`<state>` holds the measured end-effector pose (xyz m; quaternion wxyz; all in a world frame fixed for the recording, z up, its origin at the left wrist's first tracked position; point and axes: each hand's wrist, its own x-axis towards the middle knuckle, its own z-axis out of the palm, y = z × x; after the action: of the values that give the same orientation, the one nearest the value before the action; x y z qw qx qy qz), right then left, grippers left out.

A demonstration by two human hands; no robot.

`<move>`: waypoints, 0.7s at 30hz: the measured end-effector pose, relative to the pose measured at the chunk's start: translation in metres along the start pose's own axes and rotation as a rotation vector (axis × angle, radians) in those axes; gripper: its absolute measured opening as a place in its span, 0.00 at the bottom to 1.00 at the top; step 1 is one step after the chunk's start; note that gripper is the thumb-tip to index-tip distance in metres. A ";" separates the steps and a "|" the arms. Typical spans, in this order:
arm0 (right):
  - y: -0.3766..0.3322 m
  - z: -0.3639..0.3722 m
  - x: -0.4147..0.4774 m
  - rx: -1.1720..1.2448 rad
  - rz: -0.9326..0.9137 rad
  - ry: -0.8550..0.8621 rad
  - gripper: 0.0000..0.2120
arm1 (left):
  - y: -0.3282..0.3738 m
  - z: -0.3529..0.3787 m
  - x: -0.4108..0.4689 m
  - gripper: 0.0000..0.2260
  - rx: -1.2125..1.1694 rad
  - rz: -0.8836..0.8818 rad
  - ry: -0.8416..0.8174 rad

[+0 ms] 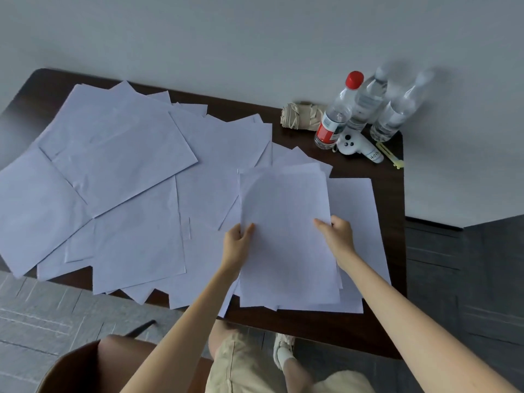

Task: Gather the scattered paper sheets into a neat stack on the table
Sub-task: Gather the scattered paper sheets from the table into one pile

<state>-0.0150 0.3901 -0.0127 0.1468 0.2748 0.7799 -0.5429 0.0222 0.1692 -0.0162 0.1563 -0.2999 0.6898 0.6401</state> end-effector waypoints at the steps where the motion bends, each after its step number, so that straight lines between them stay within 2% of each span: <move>1: 0.004 -0.008 0.001 -0.023 -0.016 -0.008 0.14 | -0.005 0.008 0.000 0.15 0.012 -0.006 -0.004; 4: 0.017 -0.030 0.005 -0.099 -0.064 0.013 0.18 | -0.011 0.034 -0.003 0.15 0.060 -0.030 -0.005; 6: 0.024 -0.042 0.007 -0.161 -0.078 0.058 0.17 | -0.006 0.048 -0.011 0.13 0.098 -0.037 0.024; 10: 0.040 -0.062 0.013 -0.296 -0.062 0.166 0.14 | -0.009 0.074 -0.018 0.05 0.174 -0.035 0.074; 12: 0.047 -0.071 0.016 -0.412 -0.101 0.225 0.12 | -0.009 0.085 -0.023 0.04 0.206 -0.032 0.108; 14: 0.051 -0.079 0.017 -0.526 -0.140 0.266 0.07 | -0.008 0.094 -0.027 0.03 0.214 -0.039 0.127; 16: 0.053 -0.085 0.019 -0.561 -0.134 0.281 0.03 | -0.006 0.101 -0.032 0.02 0.221 -0.046 0.133; 19: 0.053 -0.093 0.023 -0.538 -0.086 0.263 0.12 | -0.007 0.112 -0.033 0.10 0.250 -0.048 0.134; 21: 0.049 -0.094 0.025 -0.452 -0.036 0.248 0.18 | -0.009 0.118 -0.035 0.09 0.273 -0.061 0.120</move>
<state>0.0009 0.4968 -0.0289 0.0982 0.2856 0.8982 -0.3194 0.0345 0.2915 -0.0176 0.1734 -0.3344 0.7692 0.5162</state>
